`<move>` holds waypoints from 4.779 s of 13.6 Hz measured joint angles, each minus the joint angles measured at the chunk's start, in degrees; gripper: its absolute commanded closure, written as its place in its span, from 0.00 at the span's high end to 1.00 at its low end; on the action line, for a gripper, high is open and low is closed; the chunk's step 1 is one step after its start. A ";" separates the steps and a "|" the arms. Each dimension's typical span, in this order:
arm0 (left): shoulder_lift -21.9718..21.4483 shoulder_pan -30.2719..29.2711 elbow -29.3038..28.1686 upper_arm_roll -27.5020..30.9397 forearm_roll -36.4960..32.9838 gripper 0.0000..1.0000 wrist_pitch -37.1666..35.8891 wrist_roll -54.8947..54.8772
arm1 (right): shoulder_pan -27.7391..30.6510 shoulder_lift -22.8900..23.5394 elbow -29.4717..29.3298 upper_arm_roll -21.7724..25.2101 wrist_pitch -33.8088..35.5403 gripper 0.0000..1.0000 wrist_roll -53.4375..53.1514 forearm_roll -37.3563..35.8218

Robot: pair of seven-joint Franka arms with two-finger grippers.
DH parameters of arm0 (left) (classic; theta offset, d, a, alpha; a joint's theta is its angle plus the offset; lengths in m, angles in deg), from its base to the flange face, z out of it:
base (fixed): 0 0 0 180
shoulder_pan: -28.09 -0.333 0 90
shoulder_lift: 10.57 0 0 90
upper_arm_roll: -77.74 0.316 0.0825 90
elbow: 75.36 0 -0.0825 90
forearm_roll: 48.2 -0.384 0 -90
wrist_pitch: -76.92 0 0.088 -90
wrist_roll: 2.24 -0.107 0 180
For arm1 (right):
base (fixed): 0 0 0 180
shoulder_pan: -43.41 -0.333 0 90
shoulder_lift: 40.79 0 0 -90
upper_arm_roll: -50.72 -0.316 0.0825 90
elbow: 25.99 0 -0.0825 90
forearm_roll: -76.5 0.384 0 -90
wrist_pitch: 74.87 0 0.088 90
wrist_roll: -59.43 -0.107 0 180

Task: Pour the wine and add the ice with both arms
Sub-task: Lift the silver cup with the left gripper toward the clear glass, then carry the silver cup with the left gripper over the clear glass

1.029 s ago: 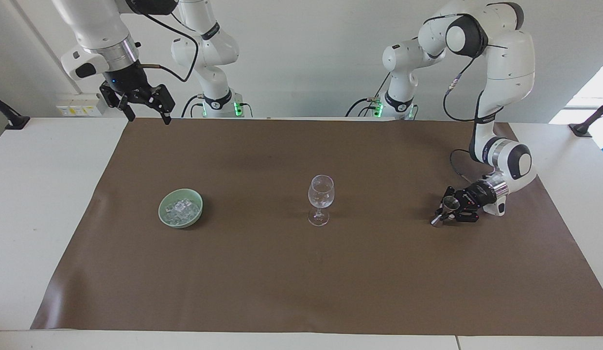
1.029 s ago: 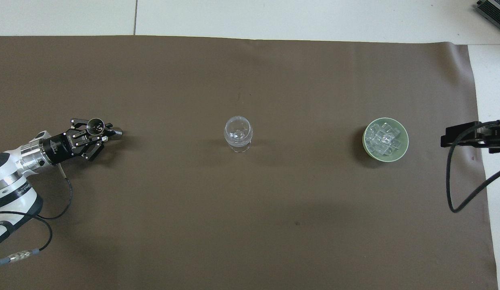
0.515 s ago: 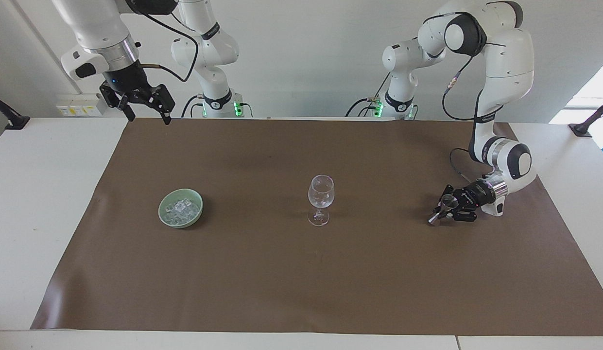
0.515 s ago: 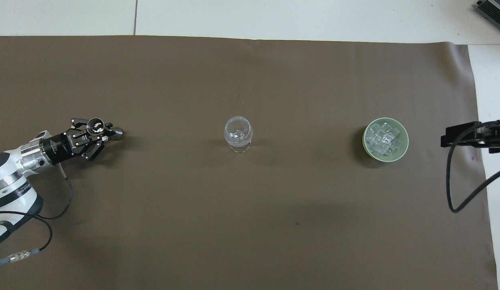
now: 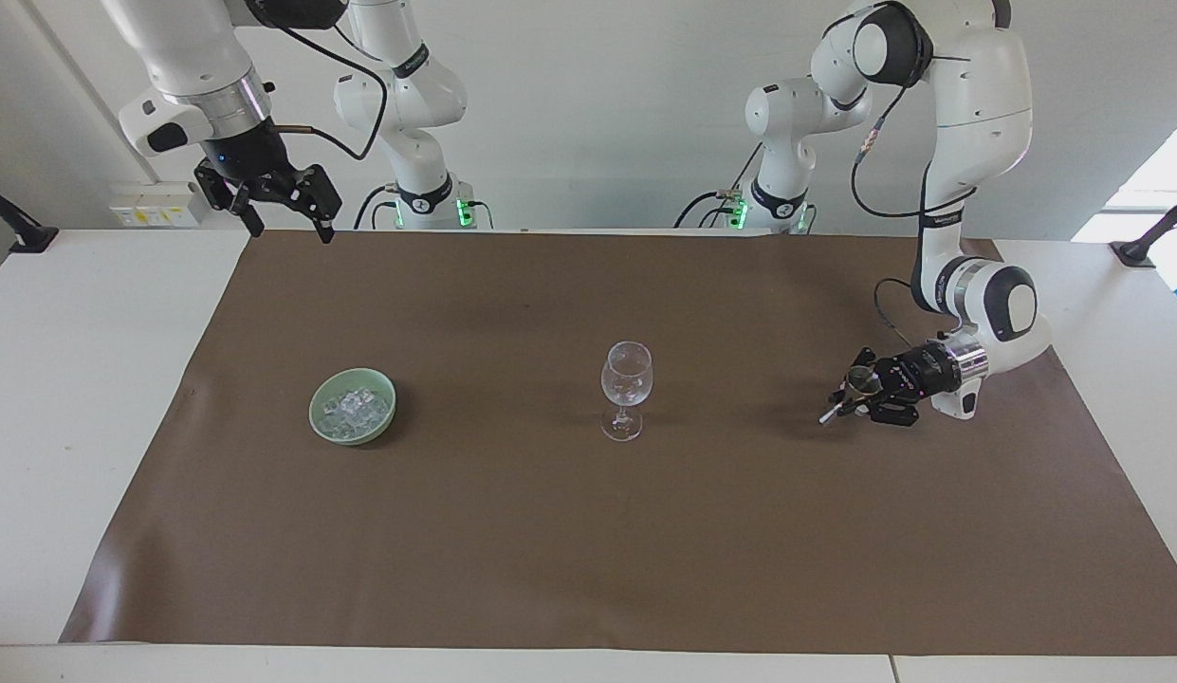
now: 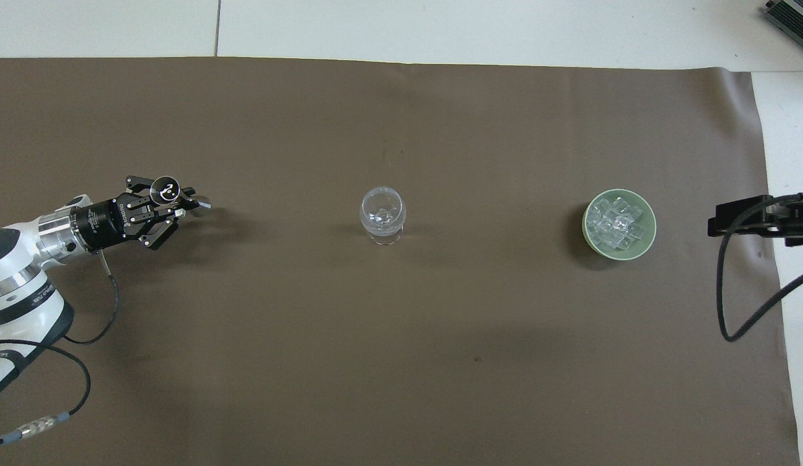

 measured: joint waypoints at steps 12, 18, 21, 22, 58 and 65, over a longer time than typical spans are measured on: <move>-7.25 7.66 -1.59 -0.09 -0.01 0.00 6.60 5.50 | 0.00 0.00 0.00 0.00 0.00 1.00 0.00 0.00; -10.53 13.25 -1.59 -0.25 -0.01 0.00 11.13 8.85 | 0.00 0.00 0.00 0.00 0.00 1.00 0.00 0.00; -11.96 16.82 -1.58 -0.39 0.01 0.00 15.88 11.11 | 0.00 0.00 0.00 0.00 0.00 1.00 0.00 0.00; -12.47 18.04 -1.55 -0.41 0.01 0.00 17.54 11.87 | 0.00 0.00 0.00 0.00 0.00 1.00 0.00 0.00; -18.98 41.30 -1.64 -0.46 -20.69 0.00 57.40 14.88 | 0.00 0.00 0.00 0.00 0.00 1.00 0.00 0.00; -18.97 42.82 -1.66 -0.51 -23.95 0.00 62.07 14.87 | 0.00 0.00 0.00 0.00 0.00 1.00 0.00 0.00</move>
